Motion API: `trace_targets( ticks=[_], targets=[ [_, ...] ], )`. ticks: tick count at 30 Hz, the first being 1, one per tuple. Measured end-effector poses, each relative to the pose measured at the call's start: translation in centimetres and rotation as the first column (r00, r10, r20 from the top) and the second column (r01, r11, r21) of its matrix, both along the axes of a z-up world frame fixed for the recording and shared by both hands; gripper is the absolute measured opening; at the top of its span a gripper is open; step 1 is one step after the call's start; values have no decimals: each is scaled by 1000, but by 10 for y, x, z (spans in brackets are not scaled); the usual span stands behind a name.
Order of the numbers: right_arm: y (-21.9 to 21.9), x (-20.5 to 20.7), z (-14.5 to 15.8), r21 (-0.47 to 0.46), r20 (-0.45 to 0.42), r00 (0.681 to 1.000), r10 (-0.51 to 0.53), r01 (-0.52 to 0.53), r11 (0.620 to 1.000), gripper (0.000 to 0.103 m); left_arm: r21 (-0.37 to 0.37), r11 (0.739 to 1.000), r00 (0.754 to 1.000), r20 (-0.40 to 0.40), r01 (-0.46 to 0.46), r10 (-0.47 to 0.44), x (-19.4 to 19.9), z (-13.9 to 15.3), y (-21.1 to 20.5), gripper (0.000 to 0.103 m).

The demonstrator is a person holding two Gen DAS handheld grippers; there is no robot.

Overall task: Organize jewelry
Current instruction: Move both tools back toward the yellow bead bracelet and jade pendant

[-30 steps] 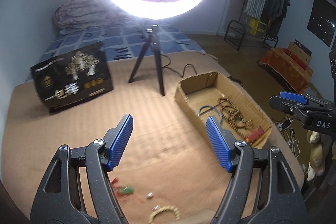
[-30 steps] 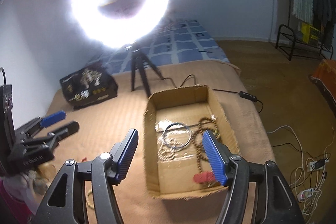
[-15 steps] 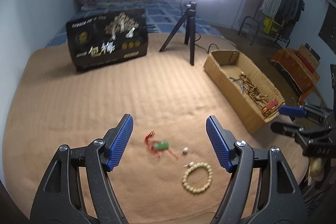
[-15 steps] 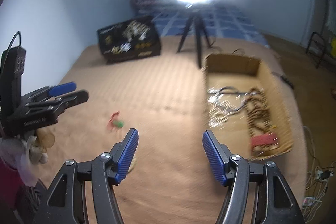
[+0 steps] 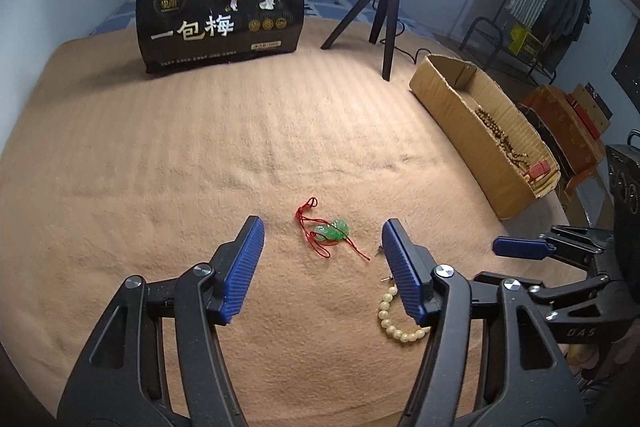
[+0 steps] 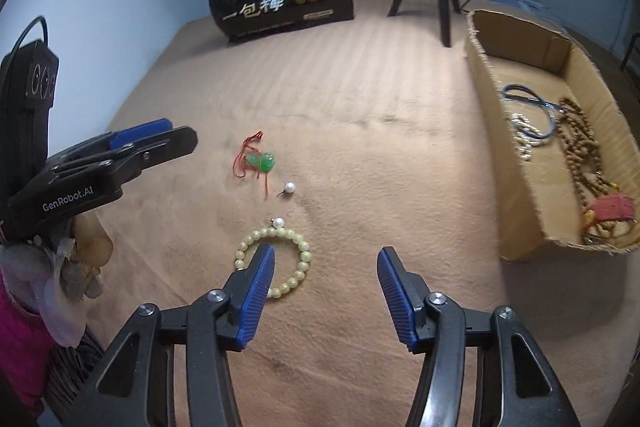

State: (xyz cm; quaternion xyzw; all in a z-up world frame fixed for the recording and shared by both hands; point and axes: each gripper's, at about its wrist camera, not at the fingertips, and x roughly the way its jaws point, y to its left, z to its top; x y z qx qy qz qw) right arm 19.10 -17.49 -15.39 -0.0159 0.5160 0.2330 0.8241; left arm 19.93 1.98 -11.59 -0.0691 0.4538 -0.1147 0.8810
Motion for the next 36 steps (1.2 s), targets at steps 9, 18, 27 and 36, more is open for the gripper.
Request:
trace_targets(
  ticks=[9, 18, 27, 36],
  targets=[
    [25, 5, -22, -64, -33, 998, 53, -55, 996, 43, 0, 999, 999, -37, 35, -35, 3, -19, -2, 58],
    [32, 5, -37, -104, -48, 996, 75, -79, 991, 37, -2, 998, 997, -56, 57, -57, 7, -28, -7, 54],
    [43, 3, -39, -137, -30, 995, 95, -98, 986, 34, 25, 997, 995, -73, 69, -67, 13, -43, -17, 54],
    [43, 4, -41, -139, -29, 996, 90, -93, 986, 30, 45, 996, 994, -89, 74, -70, 23, -56, -28, 50]
  ],
)
